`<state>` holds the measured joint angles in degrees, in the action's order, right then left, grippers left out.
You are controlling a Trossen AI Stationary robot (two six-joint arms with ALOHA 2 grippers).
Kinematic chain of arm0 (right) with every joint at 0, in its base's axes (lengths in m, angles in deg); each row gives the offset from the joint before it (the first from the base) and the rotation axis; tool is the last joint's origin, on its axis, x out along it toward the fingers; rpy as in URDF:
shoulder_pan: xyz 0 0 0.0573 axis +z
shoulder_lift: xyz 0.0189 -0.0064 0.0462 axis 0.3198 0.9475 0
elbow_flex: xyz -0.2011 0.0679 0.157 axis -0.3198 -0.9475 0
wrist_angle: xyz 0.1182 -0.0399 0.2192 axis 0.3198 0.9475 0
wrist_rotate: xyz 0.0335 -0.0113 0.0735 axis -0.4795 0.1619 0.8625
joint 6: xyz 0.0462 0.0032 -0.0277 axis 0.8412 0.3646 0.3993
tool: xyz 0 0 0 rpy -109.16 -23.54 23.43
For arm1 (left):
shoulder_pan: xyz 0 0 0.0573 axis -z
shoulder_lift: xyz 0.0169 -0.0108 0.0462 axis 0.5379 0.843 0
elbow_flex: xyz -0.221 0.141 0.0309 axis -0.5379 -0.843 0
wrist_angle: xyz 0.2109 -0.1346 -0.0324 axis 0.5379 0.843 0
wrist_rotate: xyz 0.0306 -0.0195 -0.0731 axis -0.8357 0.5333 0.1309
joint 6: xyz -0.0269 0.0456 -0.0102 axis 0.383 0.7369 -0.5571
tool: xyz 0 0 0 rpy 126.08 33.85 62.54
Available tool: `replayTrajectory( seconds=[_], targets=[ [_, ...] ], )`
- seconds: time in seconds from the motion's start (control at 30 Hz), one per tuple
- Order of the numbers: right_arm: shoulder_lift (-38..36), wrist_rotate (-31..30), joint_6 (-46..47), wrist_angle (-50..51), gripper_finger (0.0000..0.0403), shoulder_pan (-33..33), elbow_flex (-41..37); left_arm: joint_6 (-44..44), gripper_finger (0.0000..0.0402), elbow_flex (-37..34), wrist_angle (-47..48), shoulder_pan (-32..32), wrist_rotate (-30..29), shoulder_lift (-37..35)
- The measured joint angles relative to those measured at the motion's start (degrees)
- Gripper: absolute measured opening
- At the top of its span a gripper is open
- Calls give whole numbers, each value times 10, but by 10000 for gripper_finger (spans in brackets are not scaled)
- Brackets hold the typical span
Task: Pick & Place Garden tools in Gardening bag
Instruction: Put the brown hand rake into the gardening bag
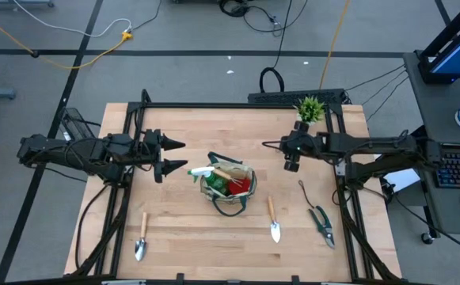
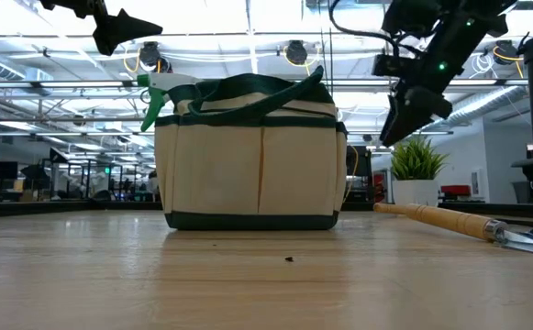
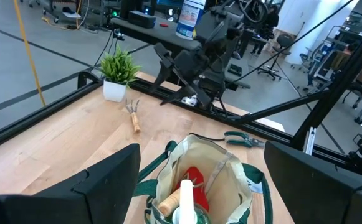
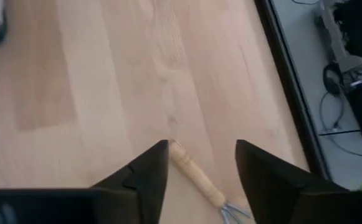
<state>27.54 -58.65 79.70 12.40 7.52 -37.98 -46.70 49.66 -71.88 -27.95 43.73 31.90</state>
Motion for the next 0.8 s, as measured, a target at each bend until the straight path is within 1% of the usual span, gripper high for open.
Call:
replayTrajectory(
  seconds=[0.2, 0.33, 0.43, 0.63, 0.8],
  targets=[
    [13, 0, -67, 0, 234, -30, 0, 0, 349, 0, 0, 0, 0, 0],
    [34, 1, -111, 20, 251, -50, 0, 0, 349, 0, 1, 0, 0, 0],
    [58, 16, -139, 34, 254, -64, 0, 9, 349, 0, 1, 0, 0, 0],
    [103, 16, -189, 34, 254, -88, 0, 65, 349, 0, 1, 0, -1, 0],
    [132, 16, -218, 34, 254, -107, 0, 83, 349, 0, 2, 0, -4, 0]
  ],
)
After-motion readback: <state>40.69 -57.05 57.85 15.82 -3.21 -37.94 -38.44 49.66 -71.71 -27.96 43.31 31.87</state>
